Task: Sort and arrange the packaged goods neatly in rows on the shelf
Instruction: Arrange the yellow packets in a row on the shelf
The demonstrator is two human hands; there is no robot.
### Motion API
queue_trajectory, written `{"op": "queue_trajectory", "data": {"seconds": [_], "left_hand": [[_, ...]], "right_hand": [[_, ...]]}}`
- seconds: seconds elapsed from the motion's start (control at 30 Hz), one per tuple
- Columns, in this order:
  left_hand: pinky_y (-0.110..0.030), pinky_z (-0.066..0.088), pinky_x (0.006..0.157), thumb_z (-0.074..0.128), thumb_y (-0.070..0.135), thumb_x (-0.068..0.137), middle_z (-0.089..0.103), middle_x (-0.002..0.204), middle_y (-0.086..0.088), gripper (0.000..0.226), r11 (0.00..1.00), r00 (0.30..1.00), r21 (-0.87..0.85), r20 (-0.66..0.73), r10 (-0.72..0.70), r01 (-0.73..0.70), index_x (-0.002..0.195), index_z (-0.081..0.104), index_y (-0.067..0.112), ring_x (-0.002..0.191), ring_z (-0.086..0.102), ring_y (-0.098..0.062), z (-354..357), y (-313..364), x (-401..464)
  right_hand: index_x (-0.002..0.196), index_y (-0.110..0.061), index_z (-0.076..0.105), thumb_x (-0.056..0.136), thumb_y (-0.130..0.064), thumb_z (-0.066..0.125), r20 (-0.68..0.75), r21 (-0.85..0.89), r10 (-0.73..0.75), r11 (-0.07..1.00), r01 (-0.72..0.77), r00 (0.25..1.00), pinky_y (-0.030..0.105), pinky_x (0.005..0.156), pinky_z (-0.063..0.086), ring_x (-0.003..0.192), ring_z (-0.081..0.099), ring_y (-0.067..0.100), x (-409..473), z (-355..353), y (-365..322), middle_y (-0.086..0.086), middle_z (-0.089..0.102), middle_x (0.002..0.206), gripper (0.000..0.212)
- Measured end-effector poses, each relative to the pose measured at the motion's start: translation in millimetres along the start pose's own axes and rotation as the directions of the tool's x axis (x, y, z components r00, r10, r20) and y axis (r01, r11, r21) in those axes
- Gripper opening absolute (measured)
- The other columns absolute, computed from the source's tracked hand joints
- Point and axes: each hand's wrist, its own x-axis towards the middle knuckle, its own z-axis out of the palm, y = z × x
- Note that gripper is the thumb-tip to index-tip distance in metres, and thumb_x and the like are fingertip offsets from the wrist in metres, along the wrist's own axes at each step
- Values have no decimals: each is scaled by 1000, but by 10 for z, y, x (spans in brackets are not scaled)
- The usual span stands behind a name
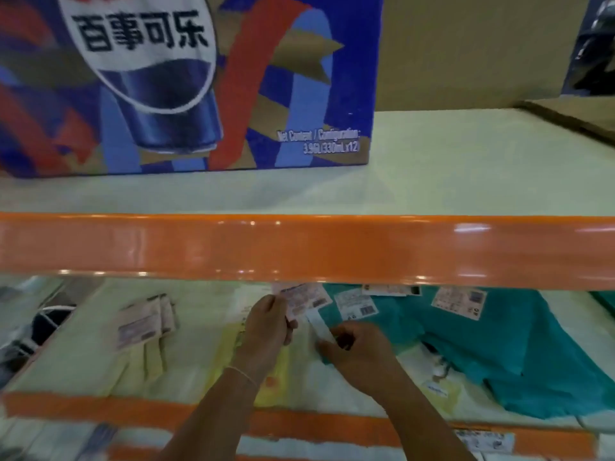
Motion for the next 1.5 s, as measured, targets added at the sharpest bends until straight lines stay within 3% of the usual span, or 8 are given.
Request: {"op": "queue_trajectory", "data": {"seconds": [0.2, 0.37, 0.5, 0.67, 0.97, 1.17, 1.4, 1.5], "left_hand": [[-28, 30, 44, 39, 24, 104, 50, 56, -9, 36, 1000, 996, -26, -84, 0, -2, 73, 44, 7, 46, 40, -19, -759, -165, 112], [-25, 35, 40, 39, 36, 101, 58, 60, -13, 50, 992, 986, 122, -164, 39, -19, 72, 57, 0, 37, 44, -14, -1476, -331, 262], [-35, 45, 62, 35, 44, 99, 67, 71, -11, 53, 916, 934, 401, -313, 170, -32, 74, 62, 6, 67, 63, -25, -2040, -441, 351], [-32, 43, 67, 42, 31, 98, 67, 92, -8, 27, 919, 903, 394, -398, 164, 7, 94, 60, 11, 79, 59, -25, -2572, -419, 389], [-25, 53, 63, 46, 28, 96, 67, 95, -2, 16, 928, 904, 368, -377, 202, -54, 99, 59, 18, 82, 64, -18, -2906, -430, 445], [-36, 61, 63, 47, 32, 94, 68, 93, -1, 13, 947, 922, 311, -336, 193, -85, 96, 59, 27, 78, 68, -16, -2893, -445, 468], [-19, 39, 51, 46, 28, 97, 63, 75, 4, 13, 883, 922, 441, -256, 292, -157, 92, 57, 25, 62, 59, -6, -2646, -363, 538], [-17, 40, 50, 46, 31, 97, 64, 75, 6, 14, 860, 923, 473, -212, 320, -190, 95, 58, 26, 62, 58, -3, -2437, -240, 565]], "right_hand": [[60, -9, 46, 82, -28, 65, 26, -190, -82, 978, 85, 996, 23, 49, 27, 48, 33, 13, 164, 625, -516, 4, 37, 57, 34], [75, -7, 65, 84, -35, 57, 94, -348, -124, 926, 149, 988, 24, 52, 34, 64, 58, 22, 307, 1194, -856, 11, 63, 72, 30], [71, -6, 61, 82, -31, 59, 88, -349, -137, 924, 159, 987, 22, 47, 29, 52, 44, 12, 411, 1602, -1096, 3, 53, 62, 27], [60, -8, 47, 80, -31, 58, 85, -357, -188, 911, 206, 978, 28, 48, 25, 48, 36, 13, 504, 2070, -1401, 3, 40, 56, 32], [71, -10, 65, 80, -30, 59, 84, -315, -204, 923, 220, 975, 31, 57, 44, 63, 58, 18, 602, 2572, -1652, 4, 62, 68, 23], [79, -11, 69, 82, -29, 59, 83, -359, -190, 910, 207, 978, 24, 54, 34, 65, 49, 16, 620, 2711, -1659, 0, 57, 69, 21], [114, -16, 69, 90, -46, 57, 28, -355, -206, 912, 203, 978, 20, 79, 42, 92, 60, 14, 594, 2577, -1492, 5, 62, 106, 39], [120, -22, 65, 92, -47, 55, -36, -340, -209, 922, 185, 977, 14, 73, 36, 81, 51, 4, 594, 2314, -1377, -1, 60, 107, 39]]}}
